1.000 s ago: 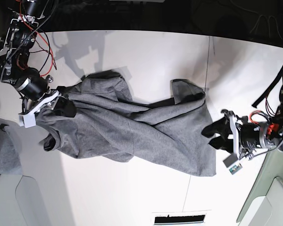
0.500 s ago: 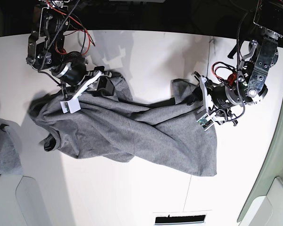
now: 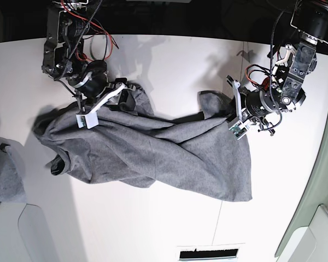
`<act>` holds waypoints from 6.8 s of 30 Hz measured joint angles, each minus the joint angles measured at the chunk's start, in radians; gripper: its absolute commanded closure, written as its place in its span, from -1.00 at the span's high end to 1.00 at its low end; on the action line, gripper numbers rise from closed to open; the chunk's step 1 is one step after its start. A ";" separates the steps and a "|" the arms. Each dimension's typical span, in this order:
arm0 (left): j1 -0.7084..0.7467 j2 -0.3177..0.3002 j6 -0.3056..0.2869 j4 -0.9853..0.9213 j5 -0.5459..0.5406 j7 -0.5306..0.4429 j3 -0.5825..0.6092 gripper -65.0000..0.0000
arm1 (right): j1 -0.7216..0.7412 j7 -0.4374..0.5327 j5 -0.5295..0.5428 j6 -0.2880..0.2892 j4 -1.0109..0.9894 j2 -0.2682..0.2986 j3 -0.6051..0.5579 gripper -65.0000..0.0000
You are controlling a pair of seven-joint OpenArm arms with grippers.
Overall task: Layout the t-shirt on the table in an organized manner, then fold the t-shirt properly
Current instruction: 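Release with the left gripper and regrasp the shirt edge nearby, then pull the shirt edges apart with both grippers, stretching it out, then release the right gripper and move it toward the shirt collar, then grasp the shirt shoulder with the right gripper and pull it outward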
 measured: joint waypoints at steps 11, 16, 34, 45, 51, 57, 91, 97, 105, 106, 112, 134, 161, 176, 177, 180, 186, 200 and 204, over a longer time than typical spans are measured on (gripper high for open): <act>-0.040 -0.107 0.019 0.065 0.077 0.066 0.003 -1.00 | 0.070 0.099 -0.084 0.018 -0.153 0.016 -0.025 -1.00; -0.040 -0.228 0.010 0.269 0.060 0.085 0.003 -1.00 | 0.065 0.086 -0.079 0.032 -0.135 0.086 -0.029 -1.00; 0.141 -0.322 -0.185 0.526 -0.344 0.209 0.004 -0.49 | 0.005 -0.043 0.126 0.056 -0.110 0.252 -0.026 -0.88; 0.251 -0.217 -0.187 0.526 -0.425 0.226 -0.001 -0.17 | -0.065 -0.073 0.159 0.052 -0.031 0.256 0.075 -0.51; 0.251 -0.216 -0.129 0.526 -0.422 0.270 -0.060 -0.17 | -0.101 -0.128 0.195 0.037 0.119 0.265 0.249 -0.23; 0.249 -0.217 -0.104 0.491 -0.422 0.269 -0.105 -0.17 | -0.099 -0.132 0.251 0.038 0.140 0.284 0.339 -0.17; 0.168 -0.082 -0.108 0.044 -0.308 0.146 -0.106 -0.17 | -0.051 -0.194 0.312 0.051 0.379 0.259 0.312 -1.00; 0.168 -0.084 -0.108 0.044 -0.309 0.150 -0.106 -0.17 | -0.051 -0.191 0.252 0.052 0.396 0.236 0.237 0.22; 0.168 -0.109 -0.112 0.043 -0.295 0.154 -0.106 -0.17 | -0.065 -0.091 0.082 -0.047 0.375 0.221 0.267 0.22; 0.168 -0.111 -0.112 0.043 -0.289 0.153 -0.106 -0.17 | -0.065 -0.080 0.051 -0.060 0.357 0.224 0.276 0.22; 0.169 -0.139 -0.109 0.042 -0.281 0.157 -0.106 -0.17 | -0.064 0.045 0.021 -0.103 0.163 0.243 0.293 0.22; 0.168 -0.134 -0.105 0.042 -0.284 0.153 -0.106 -0.17 | 0.084 0.074 0.094 -0.068 -0.201 0.223 0.245 -0.71; 0.111 -0.133 -0.106 0.039 -0.275 0.244 -0.105 -0.17 | -0.409 -0.183 0.449 0.045 0.395 0.218 0.436 -0.52; 0.104 -0.133 -0.105 0.037 -0.296 0.248 -0.105 -0.17 | -0.196 -0.052 0.222 0.008 0.303 0.227 0.433 -0.24; 0.104 -0.133 -0.105 0.037 -0.296 0.248 -0.105 -0.17 | -0.178 -0.053 0.210 0.008 0.268 0.232 0.431 -0.24; 0.104 -0.133 -0.105 0.037 -0.296 0.248 -0.105 -0.17 | -0.135 -0.031 0.166 0.007 0.139 0.258 0.412 -0.24; 0.104 -0.133 -0.105 0.037 -0.300 0.248 -0.105 -0.17 | -0.110 0.071 0.127 0.006 -0.069 0.320 0.278 -0.25; 0.104 -0.133 -0.105 0.037 -0.318 0.247 -0.105 -0.17 | -0.104 0.090 0.118 0.018 -0.083 0.318 0.112 -1.00; 0.104 -0.133 -0.105 0.037 -0.318 0.247 -0.105 -0.17 | -0.103 0.007 0.140 0.019 -0.073 0.318 0.153 -1.00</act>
